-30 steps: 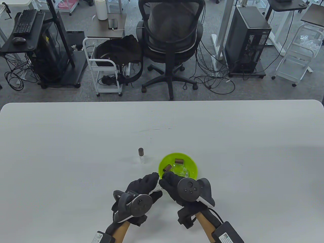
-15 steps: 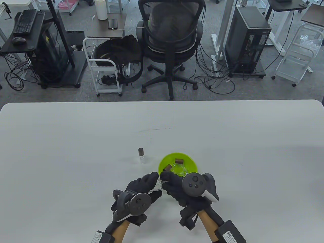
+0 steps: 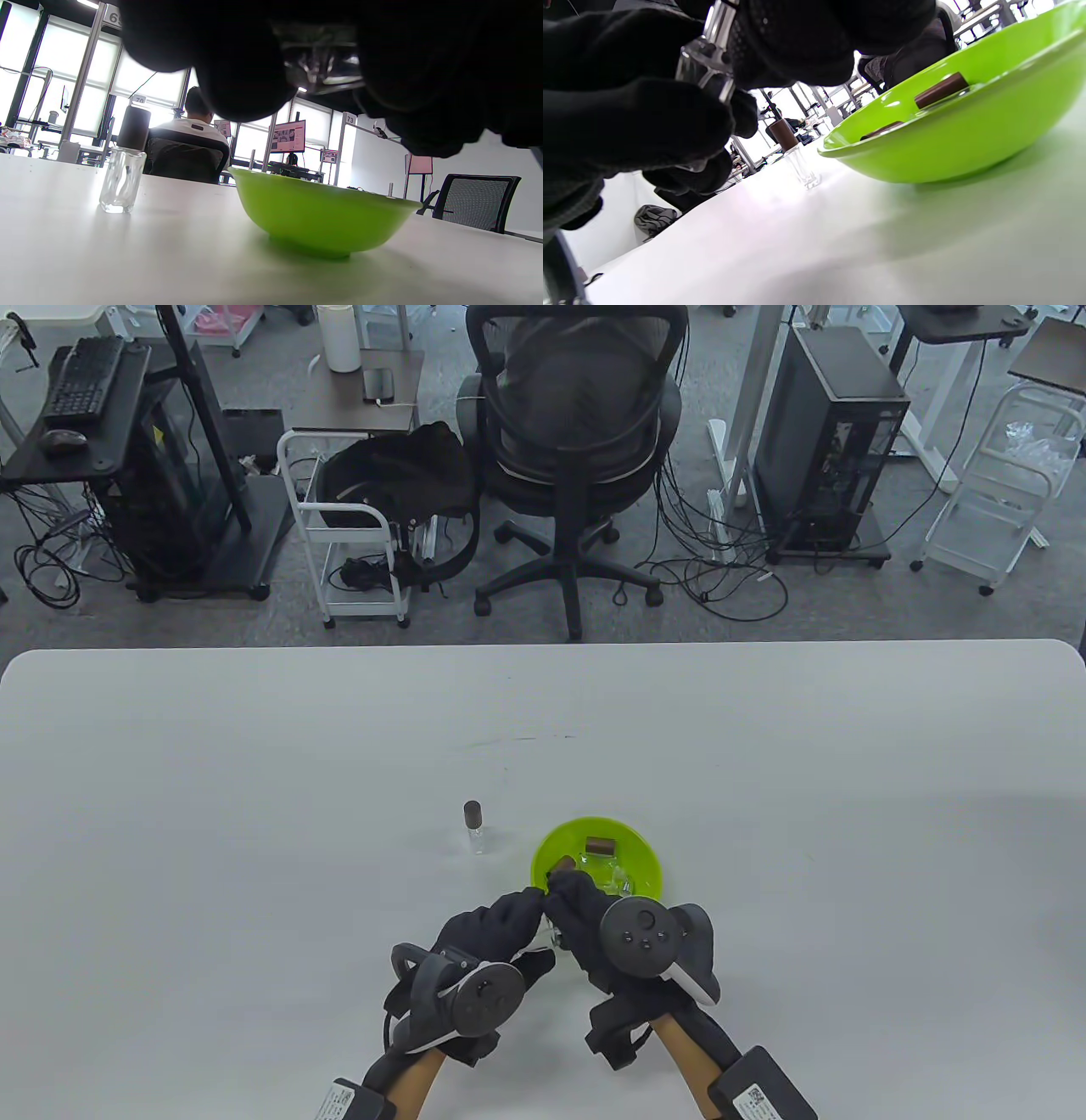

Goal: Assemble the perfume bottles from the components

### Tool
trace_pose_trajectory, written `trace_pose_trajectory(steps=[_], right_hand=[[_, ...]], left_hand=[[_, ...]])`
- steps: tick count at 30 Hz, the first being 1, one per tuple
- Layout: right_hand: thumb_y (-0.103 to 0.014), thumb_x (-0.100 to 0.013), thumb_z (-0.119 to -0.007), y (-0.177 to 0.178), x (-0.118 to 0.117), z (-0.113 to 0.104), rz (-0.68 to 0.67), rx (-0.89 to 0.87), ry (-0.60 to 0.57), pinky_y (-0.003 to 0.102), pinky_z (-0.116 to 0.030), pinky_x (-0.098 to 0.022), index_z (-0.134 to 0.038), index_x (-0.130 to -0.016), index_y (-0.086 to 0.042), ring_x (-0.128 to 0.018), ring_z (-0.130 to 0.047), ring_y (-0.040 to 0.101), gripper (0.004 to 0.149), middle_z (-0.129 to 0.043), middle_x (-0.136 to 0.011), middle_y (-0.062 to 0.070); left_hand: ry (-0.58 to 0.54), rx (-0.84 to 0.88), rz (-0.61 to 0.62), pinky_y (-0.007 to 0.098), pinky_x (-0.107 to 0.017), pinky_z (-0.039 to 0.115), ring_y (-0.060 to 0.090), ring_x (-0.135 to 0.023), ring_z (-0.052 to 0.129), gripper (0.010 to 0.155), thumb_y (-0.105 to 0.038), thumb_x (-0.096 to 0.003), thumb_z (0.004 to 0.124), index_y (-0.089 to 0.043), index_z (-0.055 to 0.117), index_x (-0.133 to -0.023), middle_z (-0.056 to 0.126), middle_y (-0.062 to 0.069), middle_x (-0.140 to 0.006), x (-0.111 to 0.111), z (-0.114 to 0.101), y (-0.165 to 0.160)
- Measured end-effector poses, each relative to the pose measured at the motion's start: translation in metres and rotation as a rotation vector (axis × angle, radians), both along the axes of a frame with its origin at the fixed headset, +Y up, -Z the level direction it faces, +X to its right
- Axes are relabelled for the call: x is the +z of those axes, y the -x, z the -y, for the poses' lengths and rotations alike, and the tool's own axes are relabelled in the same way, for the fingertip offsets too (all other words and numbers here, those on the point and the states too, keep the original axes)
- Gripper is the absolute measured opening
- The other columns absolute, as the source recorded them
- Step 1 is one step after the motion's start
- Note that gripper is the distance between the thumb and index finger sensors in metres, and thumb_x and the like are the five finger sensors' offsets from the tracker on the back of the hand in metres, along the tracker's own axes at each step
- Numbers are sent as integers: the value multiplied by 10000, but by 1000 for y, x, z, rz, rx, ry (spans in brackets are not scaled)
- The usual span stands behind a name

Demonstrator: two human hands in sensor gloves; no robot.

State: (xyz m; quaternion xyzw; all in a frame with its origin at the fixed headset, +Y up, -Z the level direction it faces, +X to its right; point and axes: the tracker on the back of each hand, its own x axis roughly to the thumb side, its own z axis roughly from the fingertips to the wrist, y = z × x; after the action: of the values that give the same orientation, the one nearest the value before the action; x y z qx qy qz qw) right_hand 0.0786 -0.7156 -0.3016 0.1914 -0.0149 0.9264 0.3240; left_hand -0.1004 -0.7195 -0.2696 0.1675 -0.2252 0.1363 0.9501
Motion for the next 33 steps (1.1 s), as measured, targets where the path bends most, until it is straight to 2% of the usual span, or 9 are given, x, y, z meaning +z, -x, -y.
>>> trace_pose_trajectory(steps=[4,7,10,13,17,20,23,29,33], right_hand=[[-401,-629,-616,-2,-1,-4,-135,-19,72,390,-838,-530,-574,-1058,-90,-553,-965,142,531,-883,-788,150],[-317,-610,-683,-1,-1,-10,-197,61,53,391,-848,-585,-530,-1087,-79,-647,-972,147,555,-850,-872,156],[-326,-586,-663,1,2,-11,-132,69,-3,361,-867,-516,-601,-1035,-58,-534,-974,99,527,-903,-754,114],[-386,-594,-583,4,5,-11,-82,175,-62,334,-852,-419,-657,-977,-19,-391,-941,64,536,-917,-610,17],[-400,-611,-540,9,5,-8,-60,226,-67,340,-841,-397,-690,-945,-7,-353,-927,71,537,-915,-564,8],[-430,-614,-536,6,6,-6,-113,242,-97,382,-830,-514,-629,-1017,-82,-520,-961,134,540,-904,-735,67],[-411,-618,-564,5,7,-6,-194,269,-60,426,-797,-611,-497,-1110,-133,-685,-926,185,568,-815,-909,104],[-355,-554,-536,13,14,-6,-74,368,-238,348,-834,-519,-607,-1026,-108,-525,-933,80,537,-883,-724,12],[-349,-546,-555,12,11,-4,-60,222,-146,352,-827,-447,-708,-952,-42,-418,-931,93,532,-915,-614,30]], left_hand=[[7,23,-14,289,-508,858,136,-566,1025,699,-577,-416,838,-207,717,-997,915,69,-893,-2,-1,6],[13,37,-16,290,-509,857,137,-567,1025,699,-575,-415,842,-209,718,-997,912,68,-896,-2,-2,10],[4,38,-12,288,-505,859,135,-562,1026,700,-577,-418,837,-198,721,-995,916,71,-890,-1,-2,8],[12,34,-4,287,-503,860,135,-557,1028,704,-580,-417,835,-191,727,-993,923,74,-882,-1,-2,7],[12,4,-7,286,-501,861,137,-554,1030,706,-580,-415,836,-184,734,-990,926,77,-877,-1,0,6],[18,12,-5,287,-504,860,137,-560,1029,701,-579,-414,841,-194,732,-990,923,70,-881,-1,-1,7],[28,25,-11,287,-505,860,138,-561,1028,705,-579,-414,842,-188,730,-991,921,70,-883,-2,-1,10],[18,24,-8,284,-498,861,136,-550,1029,714,-581,-414,839,-174,730,-991,924,80,-877,-1,-1,8],[-7,-16,-17,283,-491,862,134,-537,1029,730,-579,-394,856,-170,737,-986,930,79,-867,2,-2,6]])
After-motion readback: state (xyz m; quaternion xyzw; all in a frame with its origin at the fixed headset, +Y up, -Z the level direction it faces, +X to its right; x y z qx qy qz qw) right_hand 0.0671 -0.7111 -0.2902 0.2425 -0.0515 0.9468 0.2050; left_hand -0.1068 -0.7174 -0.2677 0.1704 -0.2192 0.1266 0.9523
